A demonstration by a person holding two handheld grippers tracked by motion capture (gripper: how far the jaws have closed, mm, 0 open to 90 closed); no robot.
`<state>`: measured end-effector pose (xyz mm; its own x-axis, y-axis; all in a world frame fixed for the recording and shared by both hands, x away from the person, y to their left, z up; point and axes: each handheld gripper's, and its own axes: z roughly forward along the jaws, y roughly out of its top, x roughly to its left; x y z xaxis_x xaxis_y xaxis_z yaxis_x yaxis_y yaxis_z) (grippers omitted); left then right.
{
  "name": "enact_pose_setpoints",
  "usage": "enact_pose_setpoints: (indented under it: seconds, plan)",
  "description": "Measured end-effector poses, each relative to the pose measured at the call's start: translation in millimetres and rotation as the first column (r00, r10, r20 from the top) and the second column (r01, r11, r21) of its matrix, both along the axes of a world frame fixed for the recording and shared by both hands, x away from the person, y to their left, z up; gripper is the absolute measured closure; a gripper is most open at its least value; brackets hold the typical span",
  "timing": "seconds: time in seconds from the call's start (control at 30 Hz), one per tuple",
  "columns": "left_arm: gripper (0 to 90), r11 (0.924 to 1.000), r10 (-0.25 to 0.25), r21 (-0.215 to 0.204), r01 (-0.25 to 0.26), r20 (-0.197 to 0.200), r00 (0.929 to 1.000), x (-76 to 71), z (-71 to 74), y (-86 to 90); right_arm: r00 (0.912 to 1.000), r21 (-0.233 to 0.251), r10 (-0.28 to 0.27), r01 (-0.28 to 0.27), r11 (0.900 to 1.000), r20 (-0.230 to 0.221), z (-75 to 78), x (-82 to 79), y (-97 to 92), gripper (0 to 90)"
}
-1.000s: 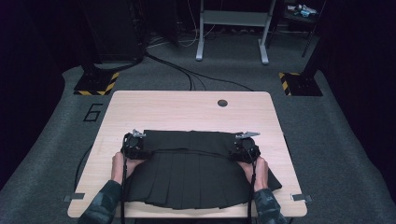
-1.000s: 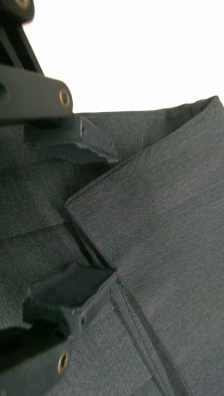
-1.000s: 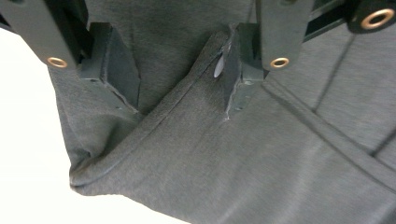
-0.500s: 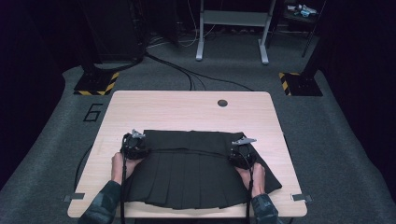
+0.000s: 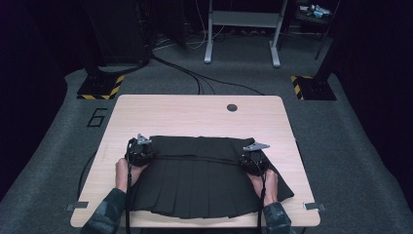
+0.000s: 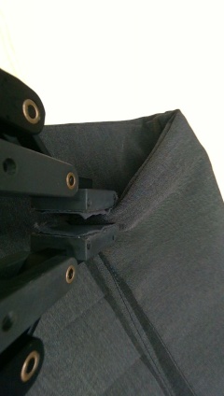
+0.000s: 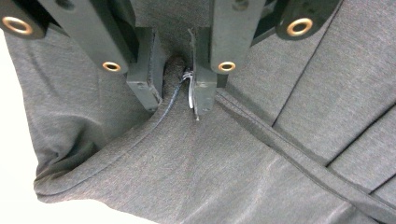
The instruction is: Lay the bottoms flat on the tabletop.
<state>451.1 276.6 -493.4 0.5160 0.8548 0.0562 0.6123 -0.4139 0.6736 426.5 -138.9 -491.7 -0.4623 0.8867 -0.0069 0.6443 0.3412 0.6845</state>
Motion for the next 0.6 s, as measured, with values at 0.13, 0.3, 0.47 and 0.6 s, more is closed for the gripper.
enact_pose_setpoints:
  seconds: [0.13,0.3,0.47,0.6]
  plan:
    - [82.9,0.9999,-0.007,-0.007,0.008,0.01,0.9999,-1.4,2.9,0.5,0.9998,0.0,0.01,-0.01,1.0,0.019,4.2,0.5,-2.0,76.2]
    - [83.1,0.9999,-0.013,-0.007,0.013,0.009,0.9999,-2.4,4.2,0.3,0.9999,-0.002,0.006,-0.006,1.0,0.013,7.8,-0.3,-1.3,76.4]
    - [83.3,0.9993,-0.013,-0.033,0.014,0.004,0.9999,1.5,9.3,2.3,0.9997,-0.001,0.007,-0.007,1.0,0.025,15.3,3.8,-2.1,76.7]
    - [83.3,0.9994,-0.02,-0.026,0.021,0.02,0.9996,16.5,27.2,2.4,0.9983,-0.02,0.02,-0.019,0.9996,0.054,34.4,20.5,-1.8,76.9]
